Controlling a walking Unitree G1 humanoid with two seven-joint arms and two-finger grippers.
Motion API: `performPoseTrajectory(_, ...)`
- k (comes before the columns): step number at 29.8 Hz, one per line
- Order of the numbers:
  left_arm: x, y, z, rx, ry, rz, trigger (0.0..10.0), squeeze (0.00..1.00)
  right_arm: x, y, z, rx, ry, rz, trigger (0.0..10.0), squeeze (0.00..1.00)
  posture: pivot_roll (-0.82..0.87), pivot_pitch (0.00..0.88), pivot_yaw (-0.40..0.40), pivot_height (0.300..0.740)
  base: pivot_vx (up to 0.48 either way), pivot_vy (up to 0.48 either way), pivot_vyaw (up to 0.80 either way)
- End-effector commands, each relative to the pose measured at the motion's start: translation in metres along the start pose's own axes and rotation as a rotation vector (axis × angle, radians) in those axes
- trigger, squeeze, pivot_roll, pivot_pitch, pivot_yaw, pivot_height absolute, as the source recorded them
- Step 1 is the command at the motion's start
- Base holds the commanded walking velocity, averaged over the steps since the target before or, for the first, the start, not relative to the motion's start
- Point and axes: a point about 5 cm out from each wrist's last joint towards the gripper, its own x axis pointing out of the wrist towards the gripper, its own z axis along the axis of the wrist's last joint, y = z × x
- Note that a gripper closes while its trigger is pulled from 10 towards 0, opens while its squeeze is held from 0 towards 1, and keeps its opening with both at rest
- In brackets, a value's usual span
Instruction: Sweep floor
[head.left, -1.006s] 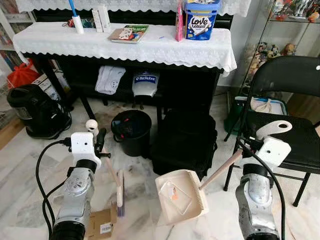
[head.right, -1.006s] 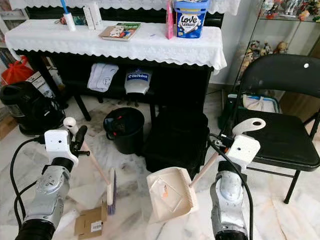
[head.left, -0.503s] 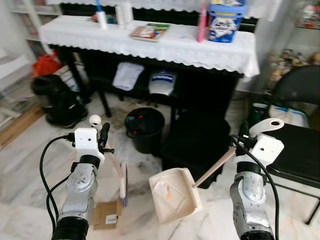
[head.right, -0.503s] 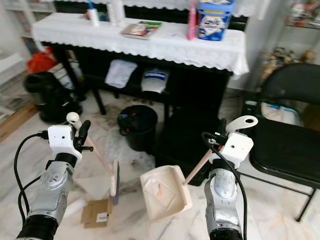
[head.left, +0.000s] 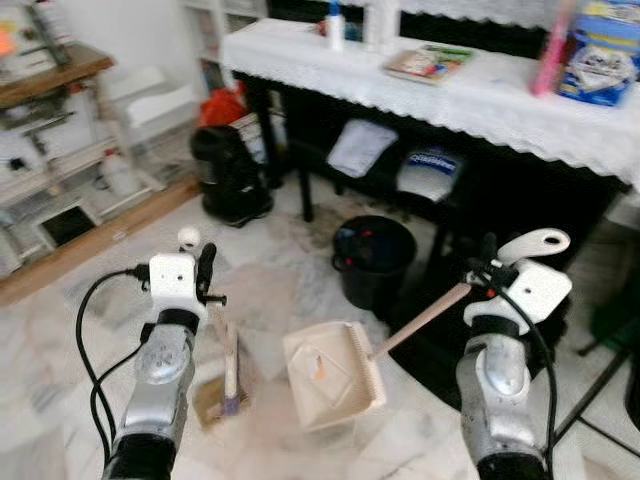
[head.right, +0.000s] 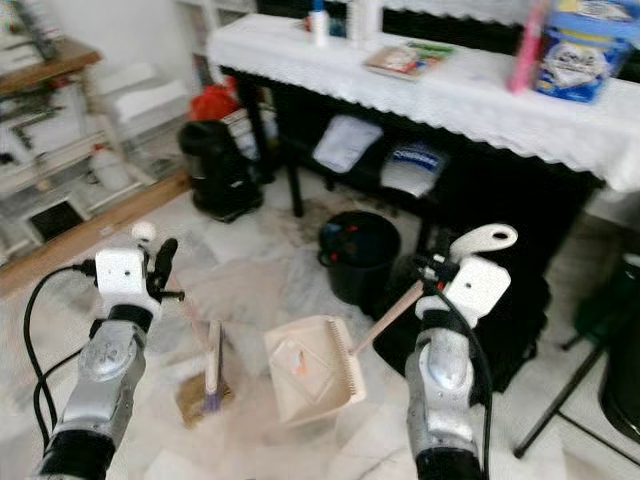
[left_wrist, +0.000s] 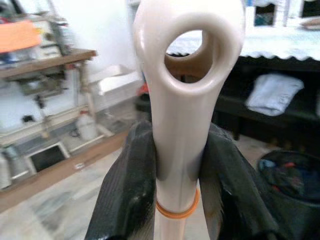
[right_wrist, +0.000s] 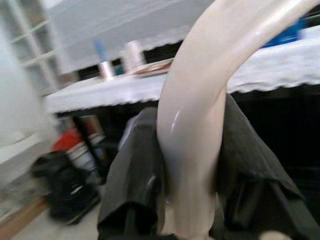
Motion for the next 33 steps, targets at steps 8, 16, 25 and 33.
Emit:
performPoseTrajectory(8, 0.005, -0.007, 0.021, -0.023, -0.093, -0.005, 10.0, 0.0, 0.002, 0.006, 0.009, 0.051, -0.041, 0.027, 10.0, 0.0, -0.02, 0.0, 0.067, 0.74, 0.0, 0.0, 0.8)
performPoseTrajectory(16, 0.002, -0.006, 0.021, -0.017, -0.093, 0.006, 10.0, 0.0, 0.002, 0.007, 0.009, 0.054, -0.035, 0.045, 10.0, 0.0, -0.01, 0.0, 0.061, 0.74, 0.0, 0.0, 0.8)
performPoseTrajectory(25, -0.003, 0.001, 0.014, 0.015, -0.068, 0.045, 10.0, 0.0, 0.001, 0.012, 0.008, 0.07, -0.025, 0.076, 10.0, 0.0, -0.01, 0.0, 0.053, 0.74, 0.0, 0.0, 0.8)
performPoseTrajectory(33, -0.008, 0.003, 0.013, 0.025, -0.062, 0.059, 10.0, 0.0, -0.004, 0.017, 0.005, 0.084, -0.007, 0.101, 10.0, 0.0, 0.0, 0.0, 0.053, 0.74, 0.0, 0.0, 0.8)
